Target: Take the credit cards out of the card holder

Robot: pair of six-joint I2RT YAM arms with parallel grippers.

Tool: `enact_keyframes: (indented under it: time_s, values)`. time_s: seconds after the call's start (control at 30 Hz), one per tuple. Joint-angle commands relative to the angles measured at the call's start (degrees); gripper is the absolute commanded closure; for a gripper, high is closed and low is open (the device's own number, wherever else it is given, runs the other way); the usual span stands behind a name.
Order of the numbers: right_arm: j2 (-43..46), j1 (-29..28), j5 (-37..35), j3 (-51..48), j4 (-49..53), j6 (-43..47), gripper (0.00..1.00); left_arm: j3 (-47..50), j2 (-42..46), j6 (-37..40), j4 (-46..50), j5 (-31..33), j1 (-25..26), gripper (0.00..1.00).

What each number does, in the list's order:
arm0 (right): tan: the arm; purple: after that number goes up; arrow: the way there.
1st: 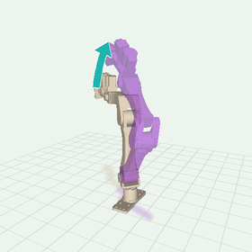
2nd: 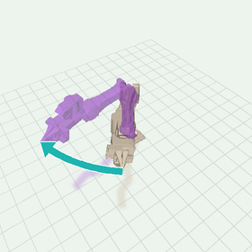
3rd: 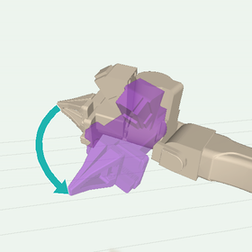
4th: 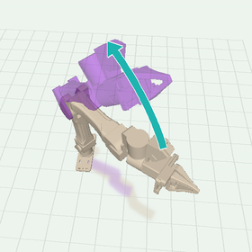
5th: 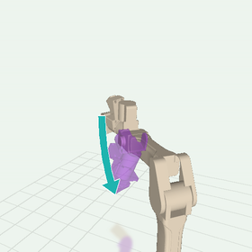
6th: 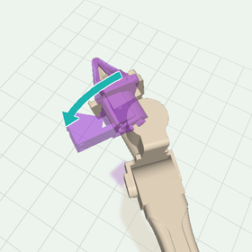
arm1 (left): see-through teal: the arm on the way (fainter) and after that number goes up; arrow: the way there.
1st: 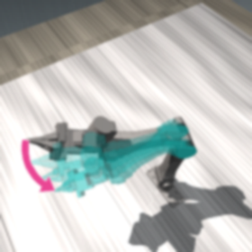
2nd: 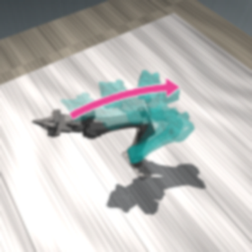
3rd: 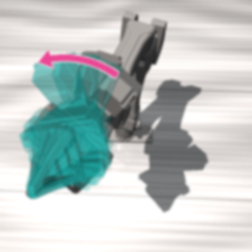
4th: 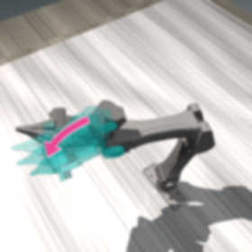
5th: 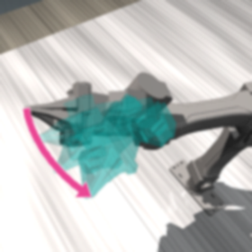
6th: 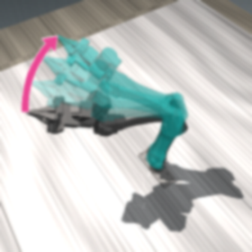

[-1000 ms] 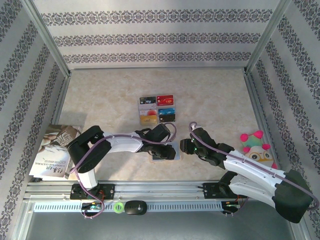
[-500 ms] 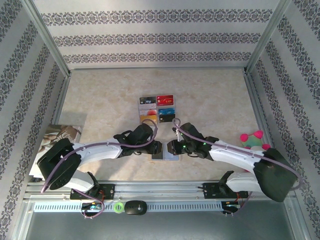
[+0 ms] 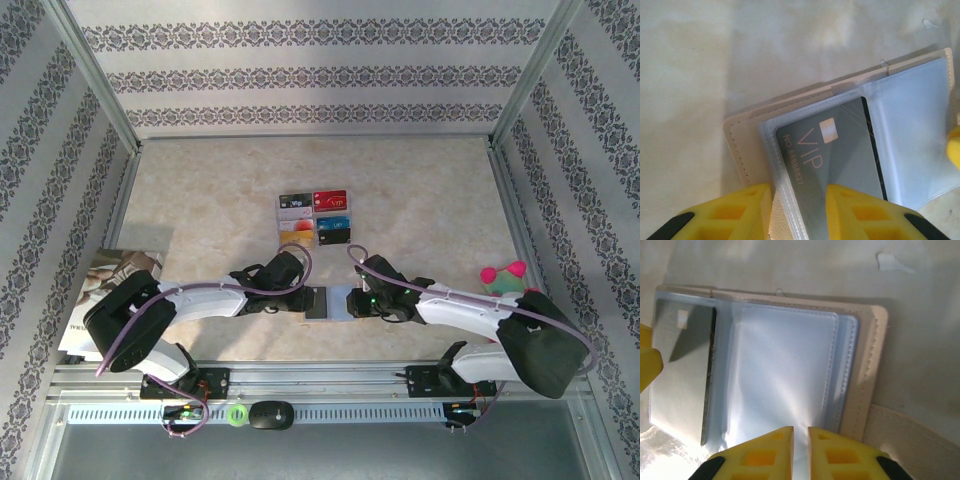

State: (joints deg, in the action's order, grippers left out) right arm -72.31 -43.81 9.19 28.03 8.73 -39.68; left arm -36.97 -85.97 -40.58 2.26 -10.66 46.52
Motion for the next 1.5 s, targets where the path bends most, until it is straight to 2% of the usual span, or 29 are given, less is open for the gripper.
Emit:
enact_keyframes:
  time_s: [0.0, 0.1, 0.23, 0.4, 0.5, 0.67, 0.8, 0.9, 1.03, 1.23, 1.47]
  values:
    - [4.9, -1.35, -1.91, 3.14, 2.52, 3.73, 0.83, 0.85, 2.53, 0.0, 1.77, 0.72, -0.91, 0.65]
    - [5.79, -1.79, 0.06, 4.09, 3.51, 3.98, 0.84, 0.9, 2.67, -0.01, 2.21, 0.34, -0.9, 0.65]
    - [2.09, -2.23, 2.98, 2.41, 1.91, 2.8, 0.87, 1.42, 3.05, -0.58, 1.41, 0.15, -0.91, 0.63]
    - [-3.13, -2.95, 2.07, 0.41, 1.18, 0.66, 0.88, 1.99, 5.35, 0.44, 1.1, 0.32, -0.87, 0.6]
    - [-3.66, -3.03, 1.98, 2.45, 1.5, 1.57, 0.85, 2.25, 7.01, 2.58, 1.8, 0.05, -0.91, 0.58]
    - [0.72, -3.65, 1.35, 5.87, 0.88, 2.94, 0.8, 1.93, 7.66, 5.78, 2.43, -0.82, -0.82, 0.58]
    - [0.14, -3.48, 1.78, 8.37, 1.42, 3.38, 0.76, 0.4, 6.41, 8.18, 2.77, -1.32, -0.34, 0.5]
    - [-1.92, -3.42, 2.44, 9.05, 1.0, 3.16, 0.77, 0.21, 5.21, 8.25, -0.34, -2.85, 0.37, 0.49]
    - [-3.61, -3.64, 3.44, 8.8, -0.43, 2.85, 0.77, -0.54, 2.89, 8.17, -1.39, -2.87, 1.28, 0.51]
    - [-5.09, -3.65, 3.91, 8.62, -0.98, 3.18, 0.78, 0.06, -0.48, 6.62, -2.74, -2.28, 1.45, 0.64]
    - [-6.71, -3.65, 4.85, 8.7, -1.98, 3.38, 0.78, 0.52, -2.94, 4.71, 0.48, 0.06, 1.55, 0.68]
